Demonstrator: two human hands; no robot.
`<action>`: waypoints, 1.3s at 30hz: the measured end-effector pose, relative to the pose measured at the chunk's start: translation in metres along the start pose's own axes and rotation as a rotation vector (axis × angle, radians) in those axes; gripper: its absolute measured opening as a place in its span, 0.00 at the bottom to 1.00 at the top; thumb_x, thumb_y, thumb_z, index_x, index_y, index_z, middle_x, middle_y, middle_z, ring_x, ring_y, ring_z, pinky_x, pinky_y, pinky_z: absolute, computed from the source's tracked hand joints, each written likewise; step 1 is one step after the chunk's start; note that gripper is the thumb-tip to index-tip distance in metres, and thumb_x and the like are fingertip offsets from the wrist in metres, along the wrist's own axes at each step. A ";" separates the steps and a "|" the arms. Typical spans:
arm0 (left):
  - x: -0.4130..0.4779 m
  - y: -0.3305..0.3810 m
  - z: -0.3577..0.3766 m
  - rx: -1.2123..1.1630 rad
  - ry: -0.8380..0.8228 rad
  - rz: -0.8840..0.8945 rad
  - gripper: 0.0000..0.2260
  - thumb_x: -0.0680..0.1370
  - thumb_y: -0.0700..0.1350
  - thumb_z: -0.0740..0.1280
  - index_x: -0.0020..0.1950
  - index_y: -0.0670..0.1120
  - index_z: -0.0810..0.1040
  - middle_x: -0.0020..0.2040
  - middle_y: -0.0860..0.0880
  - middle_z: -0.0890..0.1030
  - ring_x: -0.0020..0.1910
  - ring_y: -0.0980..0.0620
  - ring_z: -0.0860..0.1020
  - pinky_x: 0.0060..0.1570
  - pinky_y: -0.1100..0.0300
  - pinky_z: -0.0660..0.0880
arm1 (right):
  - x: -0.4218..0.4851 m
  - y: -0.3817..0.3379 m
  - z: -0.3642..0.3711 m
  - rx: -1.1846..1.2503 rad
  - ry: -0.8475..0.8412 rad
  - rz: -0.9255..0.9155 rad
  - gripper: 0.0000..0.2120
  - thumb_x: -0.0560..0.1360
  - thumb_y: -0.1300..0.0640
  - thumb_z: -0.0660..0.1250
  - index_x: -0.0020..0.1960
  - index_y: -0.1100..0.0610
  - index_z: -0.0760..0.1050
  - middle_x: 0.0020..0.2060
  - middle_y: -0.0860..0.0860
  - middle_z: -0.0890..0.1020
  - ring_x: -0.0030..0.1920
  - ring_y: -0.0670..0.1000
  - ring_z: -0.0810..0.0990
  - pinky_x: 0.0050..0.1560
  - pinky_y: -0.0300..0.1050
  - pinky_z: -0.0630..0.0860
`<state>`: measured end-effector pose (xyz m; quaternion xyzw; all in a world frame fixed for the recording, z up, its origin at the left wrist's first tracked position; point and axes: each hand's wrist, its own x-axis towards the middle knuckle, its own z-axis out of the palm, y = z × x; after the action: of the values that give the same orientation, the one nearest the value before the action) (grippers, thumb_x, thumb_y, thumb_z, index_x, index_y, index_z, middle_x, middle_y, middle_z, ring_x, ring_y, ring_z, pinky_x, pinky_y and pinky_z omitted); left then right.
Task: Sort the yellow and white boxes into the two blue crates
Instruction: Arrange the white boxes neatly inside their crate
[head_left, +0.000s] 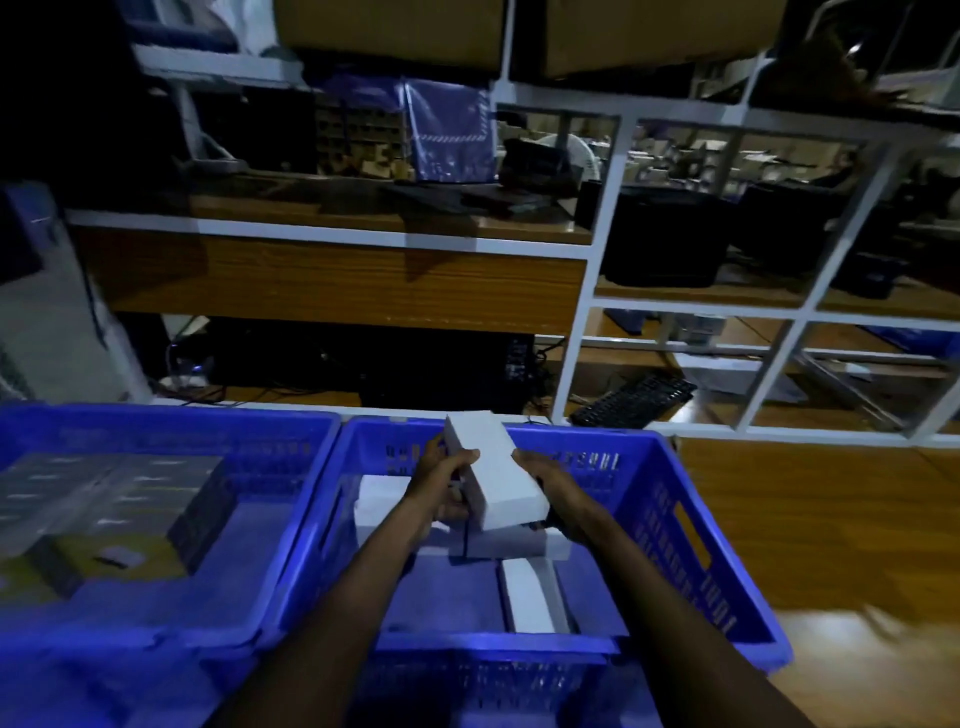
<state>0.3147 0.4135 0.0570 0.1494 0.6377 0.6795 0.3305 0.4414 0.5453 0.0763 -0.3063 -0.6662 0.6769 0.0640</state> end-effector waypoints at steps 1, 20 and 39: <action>-0.003 -0.002 -0.007 0.015 0.025 -0.020 0.27 0.75 0.48 0.71 0.72 0.52 0.66 0.55 0.40 0.79 0.47 0.37 0.81 0.35 0.49 0.79 | 0.003 0.002 0.004 0.018 -0.007 0.021 0.12 0.78 0.44 0.62 0.48 0.53 0.75 0.32 0.52 0.78 0.29 0.50 0.77 0.28 0.39 0.66; -0.011 -0.006 -0.038 0.736 0.382 0.140 0.20 0.67 0.52 0.64 0.58 0.49 0.78 0.56 0.44 0.80 0.53 0.40 0.78 0.49 0.49 0.76 | 0.013 0.034 0.002 -0.528 -0.317 -0.042 0.23 0.70 0.52 0.76 0.60 0.50 0.70 0.53 0.55 0.81 0.35 0.56 0.83 0.28 0.44 0.78; -0.012 -0.032 -0.030 1.840 0.133 -0.116 0.25 0.73 0.44 0.68 0.69 0.46 0.66 0.67 0.39 0.66 0.64 0.37 0.67 0.63 0.39 0.64 | 0.026 0.050 0.002 -0.651 -0.199 -0.114 0.23 0.66 0.65 0.76 0.58 0.53 0.75 0.52 0.57 0.79 0.50 0.57 0.82 0.44 0.57 0.83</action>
<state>0.3130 0.3816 0.0245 0.2817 0.9505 -0.1053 0.0779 0.4358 0.5513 0.0202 -0.2054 -0.8663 0.4508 -0.0645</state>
